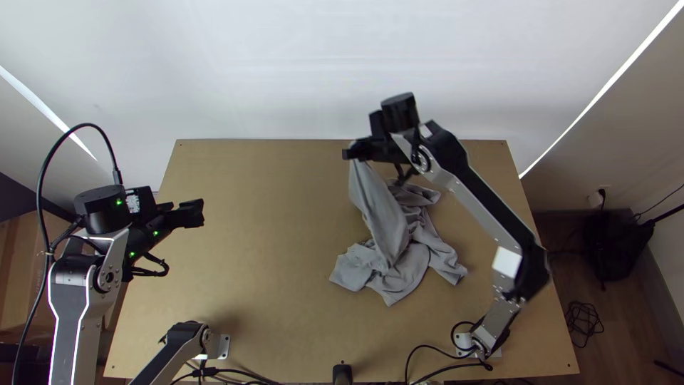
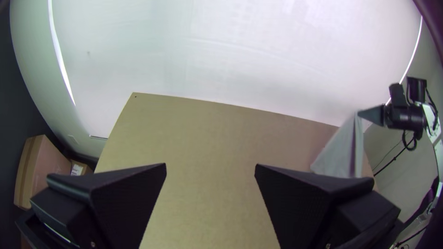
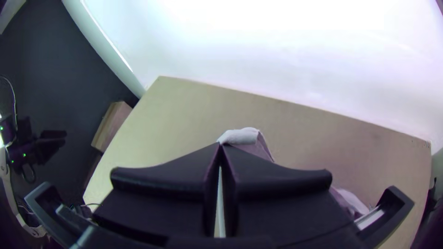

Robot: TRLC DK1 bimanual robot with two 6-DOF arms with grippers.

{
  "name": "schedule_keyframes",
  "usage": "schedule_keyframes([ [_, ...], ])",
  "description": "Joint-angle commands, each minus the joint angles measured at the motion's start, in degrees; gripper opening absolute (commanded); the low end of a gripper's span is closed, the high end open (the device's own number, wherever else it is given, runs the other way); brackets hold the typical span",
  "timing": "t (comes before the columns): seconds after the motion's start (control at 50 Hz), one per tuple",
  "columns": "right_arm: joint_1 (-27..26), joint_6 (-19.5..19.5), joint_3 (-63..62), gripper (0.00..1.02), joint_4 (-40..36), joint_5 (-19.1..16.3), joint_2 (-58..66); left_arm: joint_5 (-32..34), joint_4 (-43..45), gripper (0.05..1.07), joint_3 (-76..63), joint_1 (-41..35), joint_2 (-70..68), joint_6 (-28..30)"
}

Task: Fold the t-shirt

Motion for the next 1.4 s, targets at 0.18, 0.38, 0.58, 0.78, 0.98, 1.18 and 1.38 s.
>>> schedule_keyframes([
  [0.18, 6.3, -0.7, 16.1, 0.02, 14.1, 3.1, 16.2, 0.5, -1.0, 1.03, 1.8, 0.4, 0.4, 0.4],
  [0.38, 8.9, -0.6, 15.4, 0.99, 23.6, 4.4, 22.2, 0.6, -0.4, 1.03, 0.9, -1.4, 0.3, 0.4],
  [0.58, 8.3, 1.9, 10.8, 0.99, 21.7, 5.4, 16.4, 0.6, 2.5, 1.03, -1.1, -4.7, 1.0, -0.1],
  [0.78, 2.2, 10.1, 3.6, 0.99, 0.7, 3.1, 3.6, 0.6, 4.2, 1.03, -2.6, -8.9, 3.1, -0.4],
  [0.98, -1.8, 12.1, -1.6, 0.99, -23.2, 0.5, -3.5, 0.5, 9.2, 1.03, -5.5, -10.6, 5.9, 0.4],
  [1.18, 0.0, 11.8, -10.4, 0.98, -38.3, -1.6, -8.3, 0.5, 15.9, 1.03, -6.1, -13.5, 11.6, 1.3],
  [1.38, 4.2, 9.1, -27.0, 0.98, -37.5, -1.6, -14.2, 0.5, 22.4, 1.03, -5.7, -15.0, 19.9, 3.0],
])
